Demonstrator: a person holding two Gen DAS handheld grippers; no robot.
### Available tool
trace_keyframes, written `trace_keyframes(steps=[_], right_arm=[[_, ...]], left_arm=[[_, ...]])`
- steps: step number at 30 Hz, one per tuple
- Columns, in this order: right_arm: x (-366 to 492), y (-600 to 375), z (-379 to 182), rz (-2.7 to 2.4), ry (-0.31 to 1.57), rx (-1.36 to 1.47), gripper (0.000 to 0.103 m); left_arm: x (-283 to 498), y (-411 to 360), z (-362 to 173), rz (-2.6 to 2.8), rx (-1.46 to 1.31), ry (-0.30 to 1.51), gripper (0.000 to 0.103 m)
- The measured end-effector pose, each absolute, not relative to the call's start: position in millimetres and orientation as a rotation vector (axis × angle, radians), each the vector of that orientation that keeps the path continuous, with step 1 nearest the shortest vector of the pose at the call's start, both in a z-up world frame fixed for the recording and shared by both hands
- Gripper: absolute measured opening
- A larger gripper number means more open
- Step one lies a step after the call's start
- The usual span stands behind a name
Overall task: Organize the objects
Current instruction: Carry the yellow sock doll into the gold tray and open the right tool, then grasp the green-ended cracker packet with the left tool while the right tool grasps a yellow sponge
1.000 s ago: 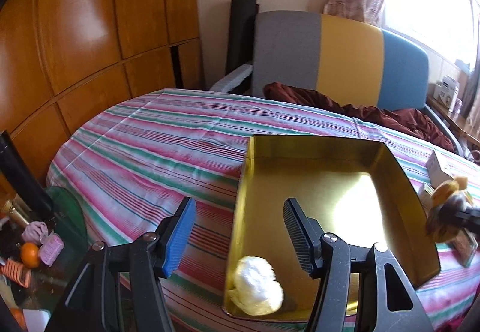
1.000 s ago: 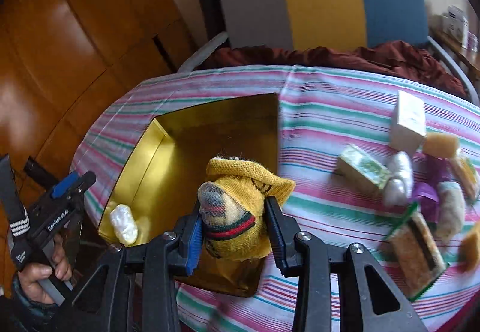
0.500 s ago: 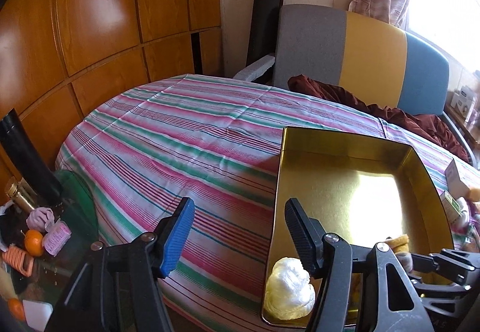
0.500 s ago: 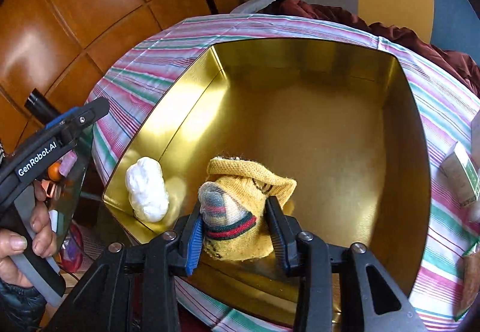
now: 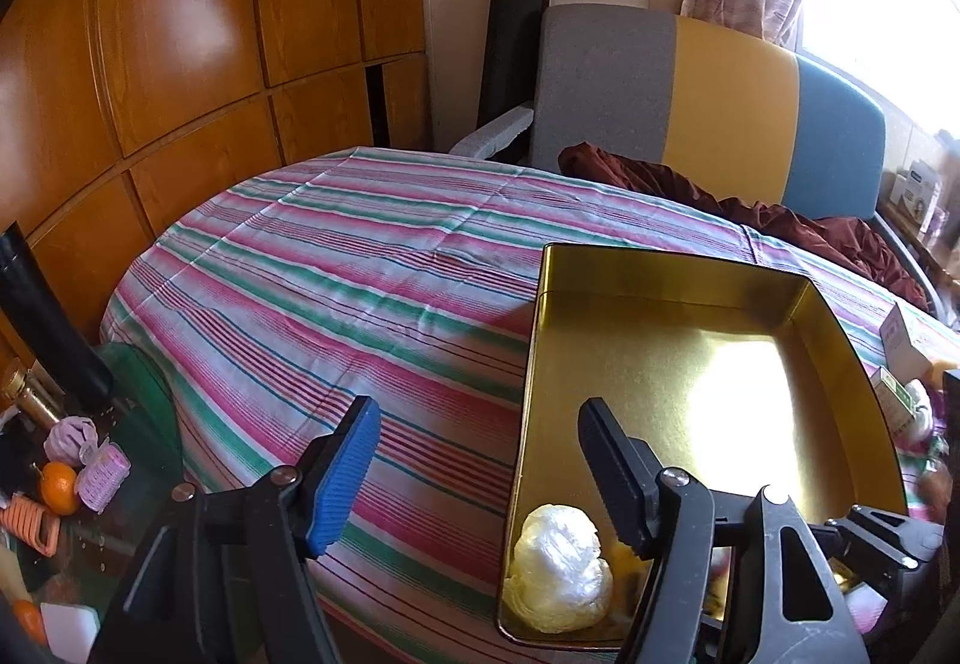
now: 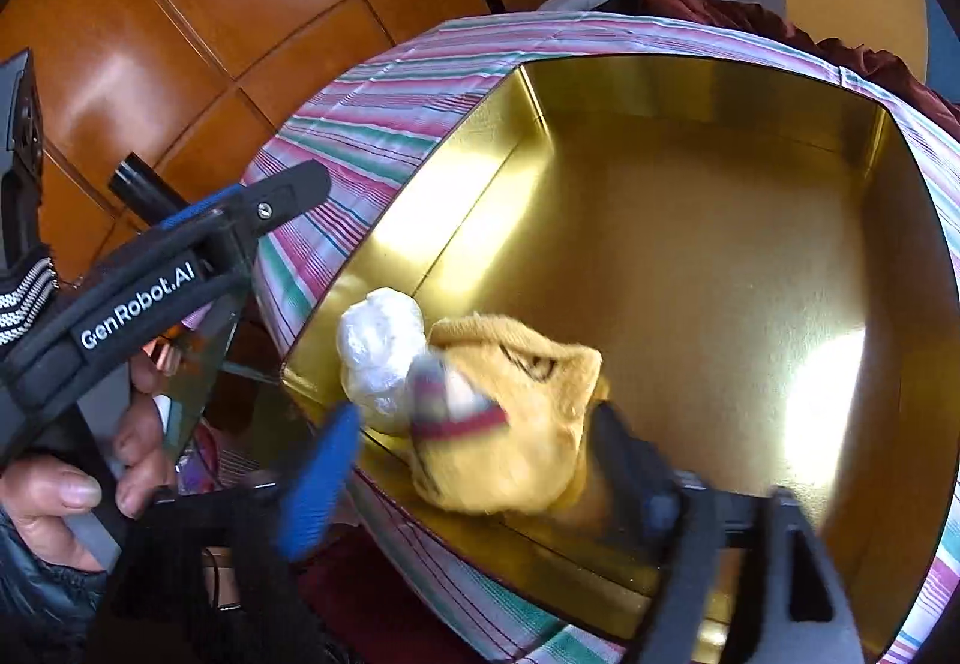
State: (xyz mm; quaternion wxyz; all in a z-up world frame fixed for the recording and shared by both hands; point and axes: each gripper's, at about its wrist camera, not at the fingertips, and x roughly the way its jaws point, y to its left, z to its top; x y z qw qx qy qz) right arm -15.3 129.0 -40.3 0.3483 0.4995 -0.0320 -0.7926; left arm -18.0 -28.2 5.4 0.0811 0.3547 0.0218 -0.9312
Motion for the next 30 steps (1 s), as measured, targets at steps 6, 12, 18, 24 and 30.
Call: trace_keyframes(steps=[6, 12, 18, 24, 30], right_arm=[[-11.1, 175.5, -20.1, -2.168, -0.153, 1.258, 0.086], [-12.9, 261.7, 5.0, -2.440, -0.210, 1.273, 0.086], [-4.5, 378.2, 24.1, -2.755, -0.328, 1.350, 0.086], [16.9, 503.0, 23.8, -3.018, -0.635, 1.436, 0.086], [43.6, 574.6, 1.4, -2.903, -1.189, 1.333, 0.087]], left_arm=[[-19.4, -18.3, 8.4, -2.815, 1.060, 0.045, 0.070], [-20.6, 11.3, 15.0, -2.916, 1.085, -0.005, 0.070], [-18.7, 72.7, 25.2, -3.101, 1.158, -0.091, 0.070], [-13.2, 159.3, 33.0, -3.315, 1.372, -0.141, 0.070], [-16.1, 246.2, 23.9, -3.358, 1.741, -0.102, 0.066]])
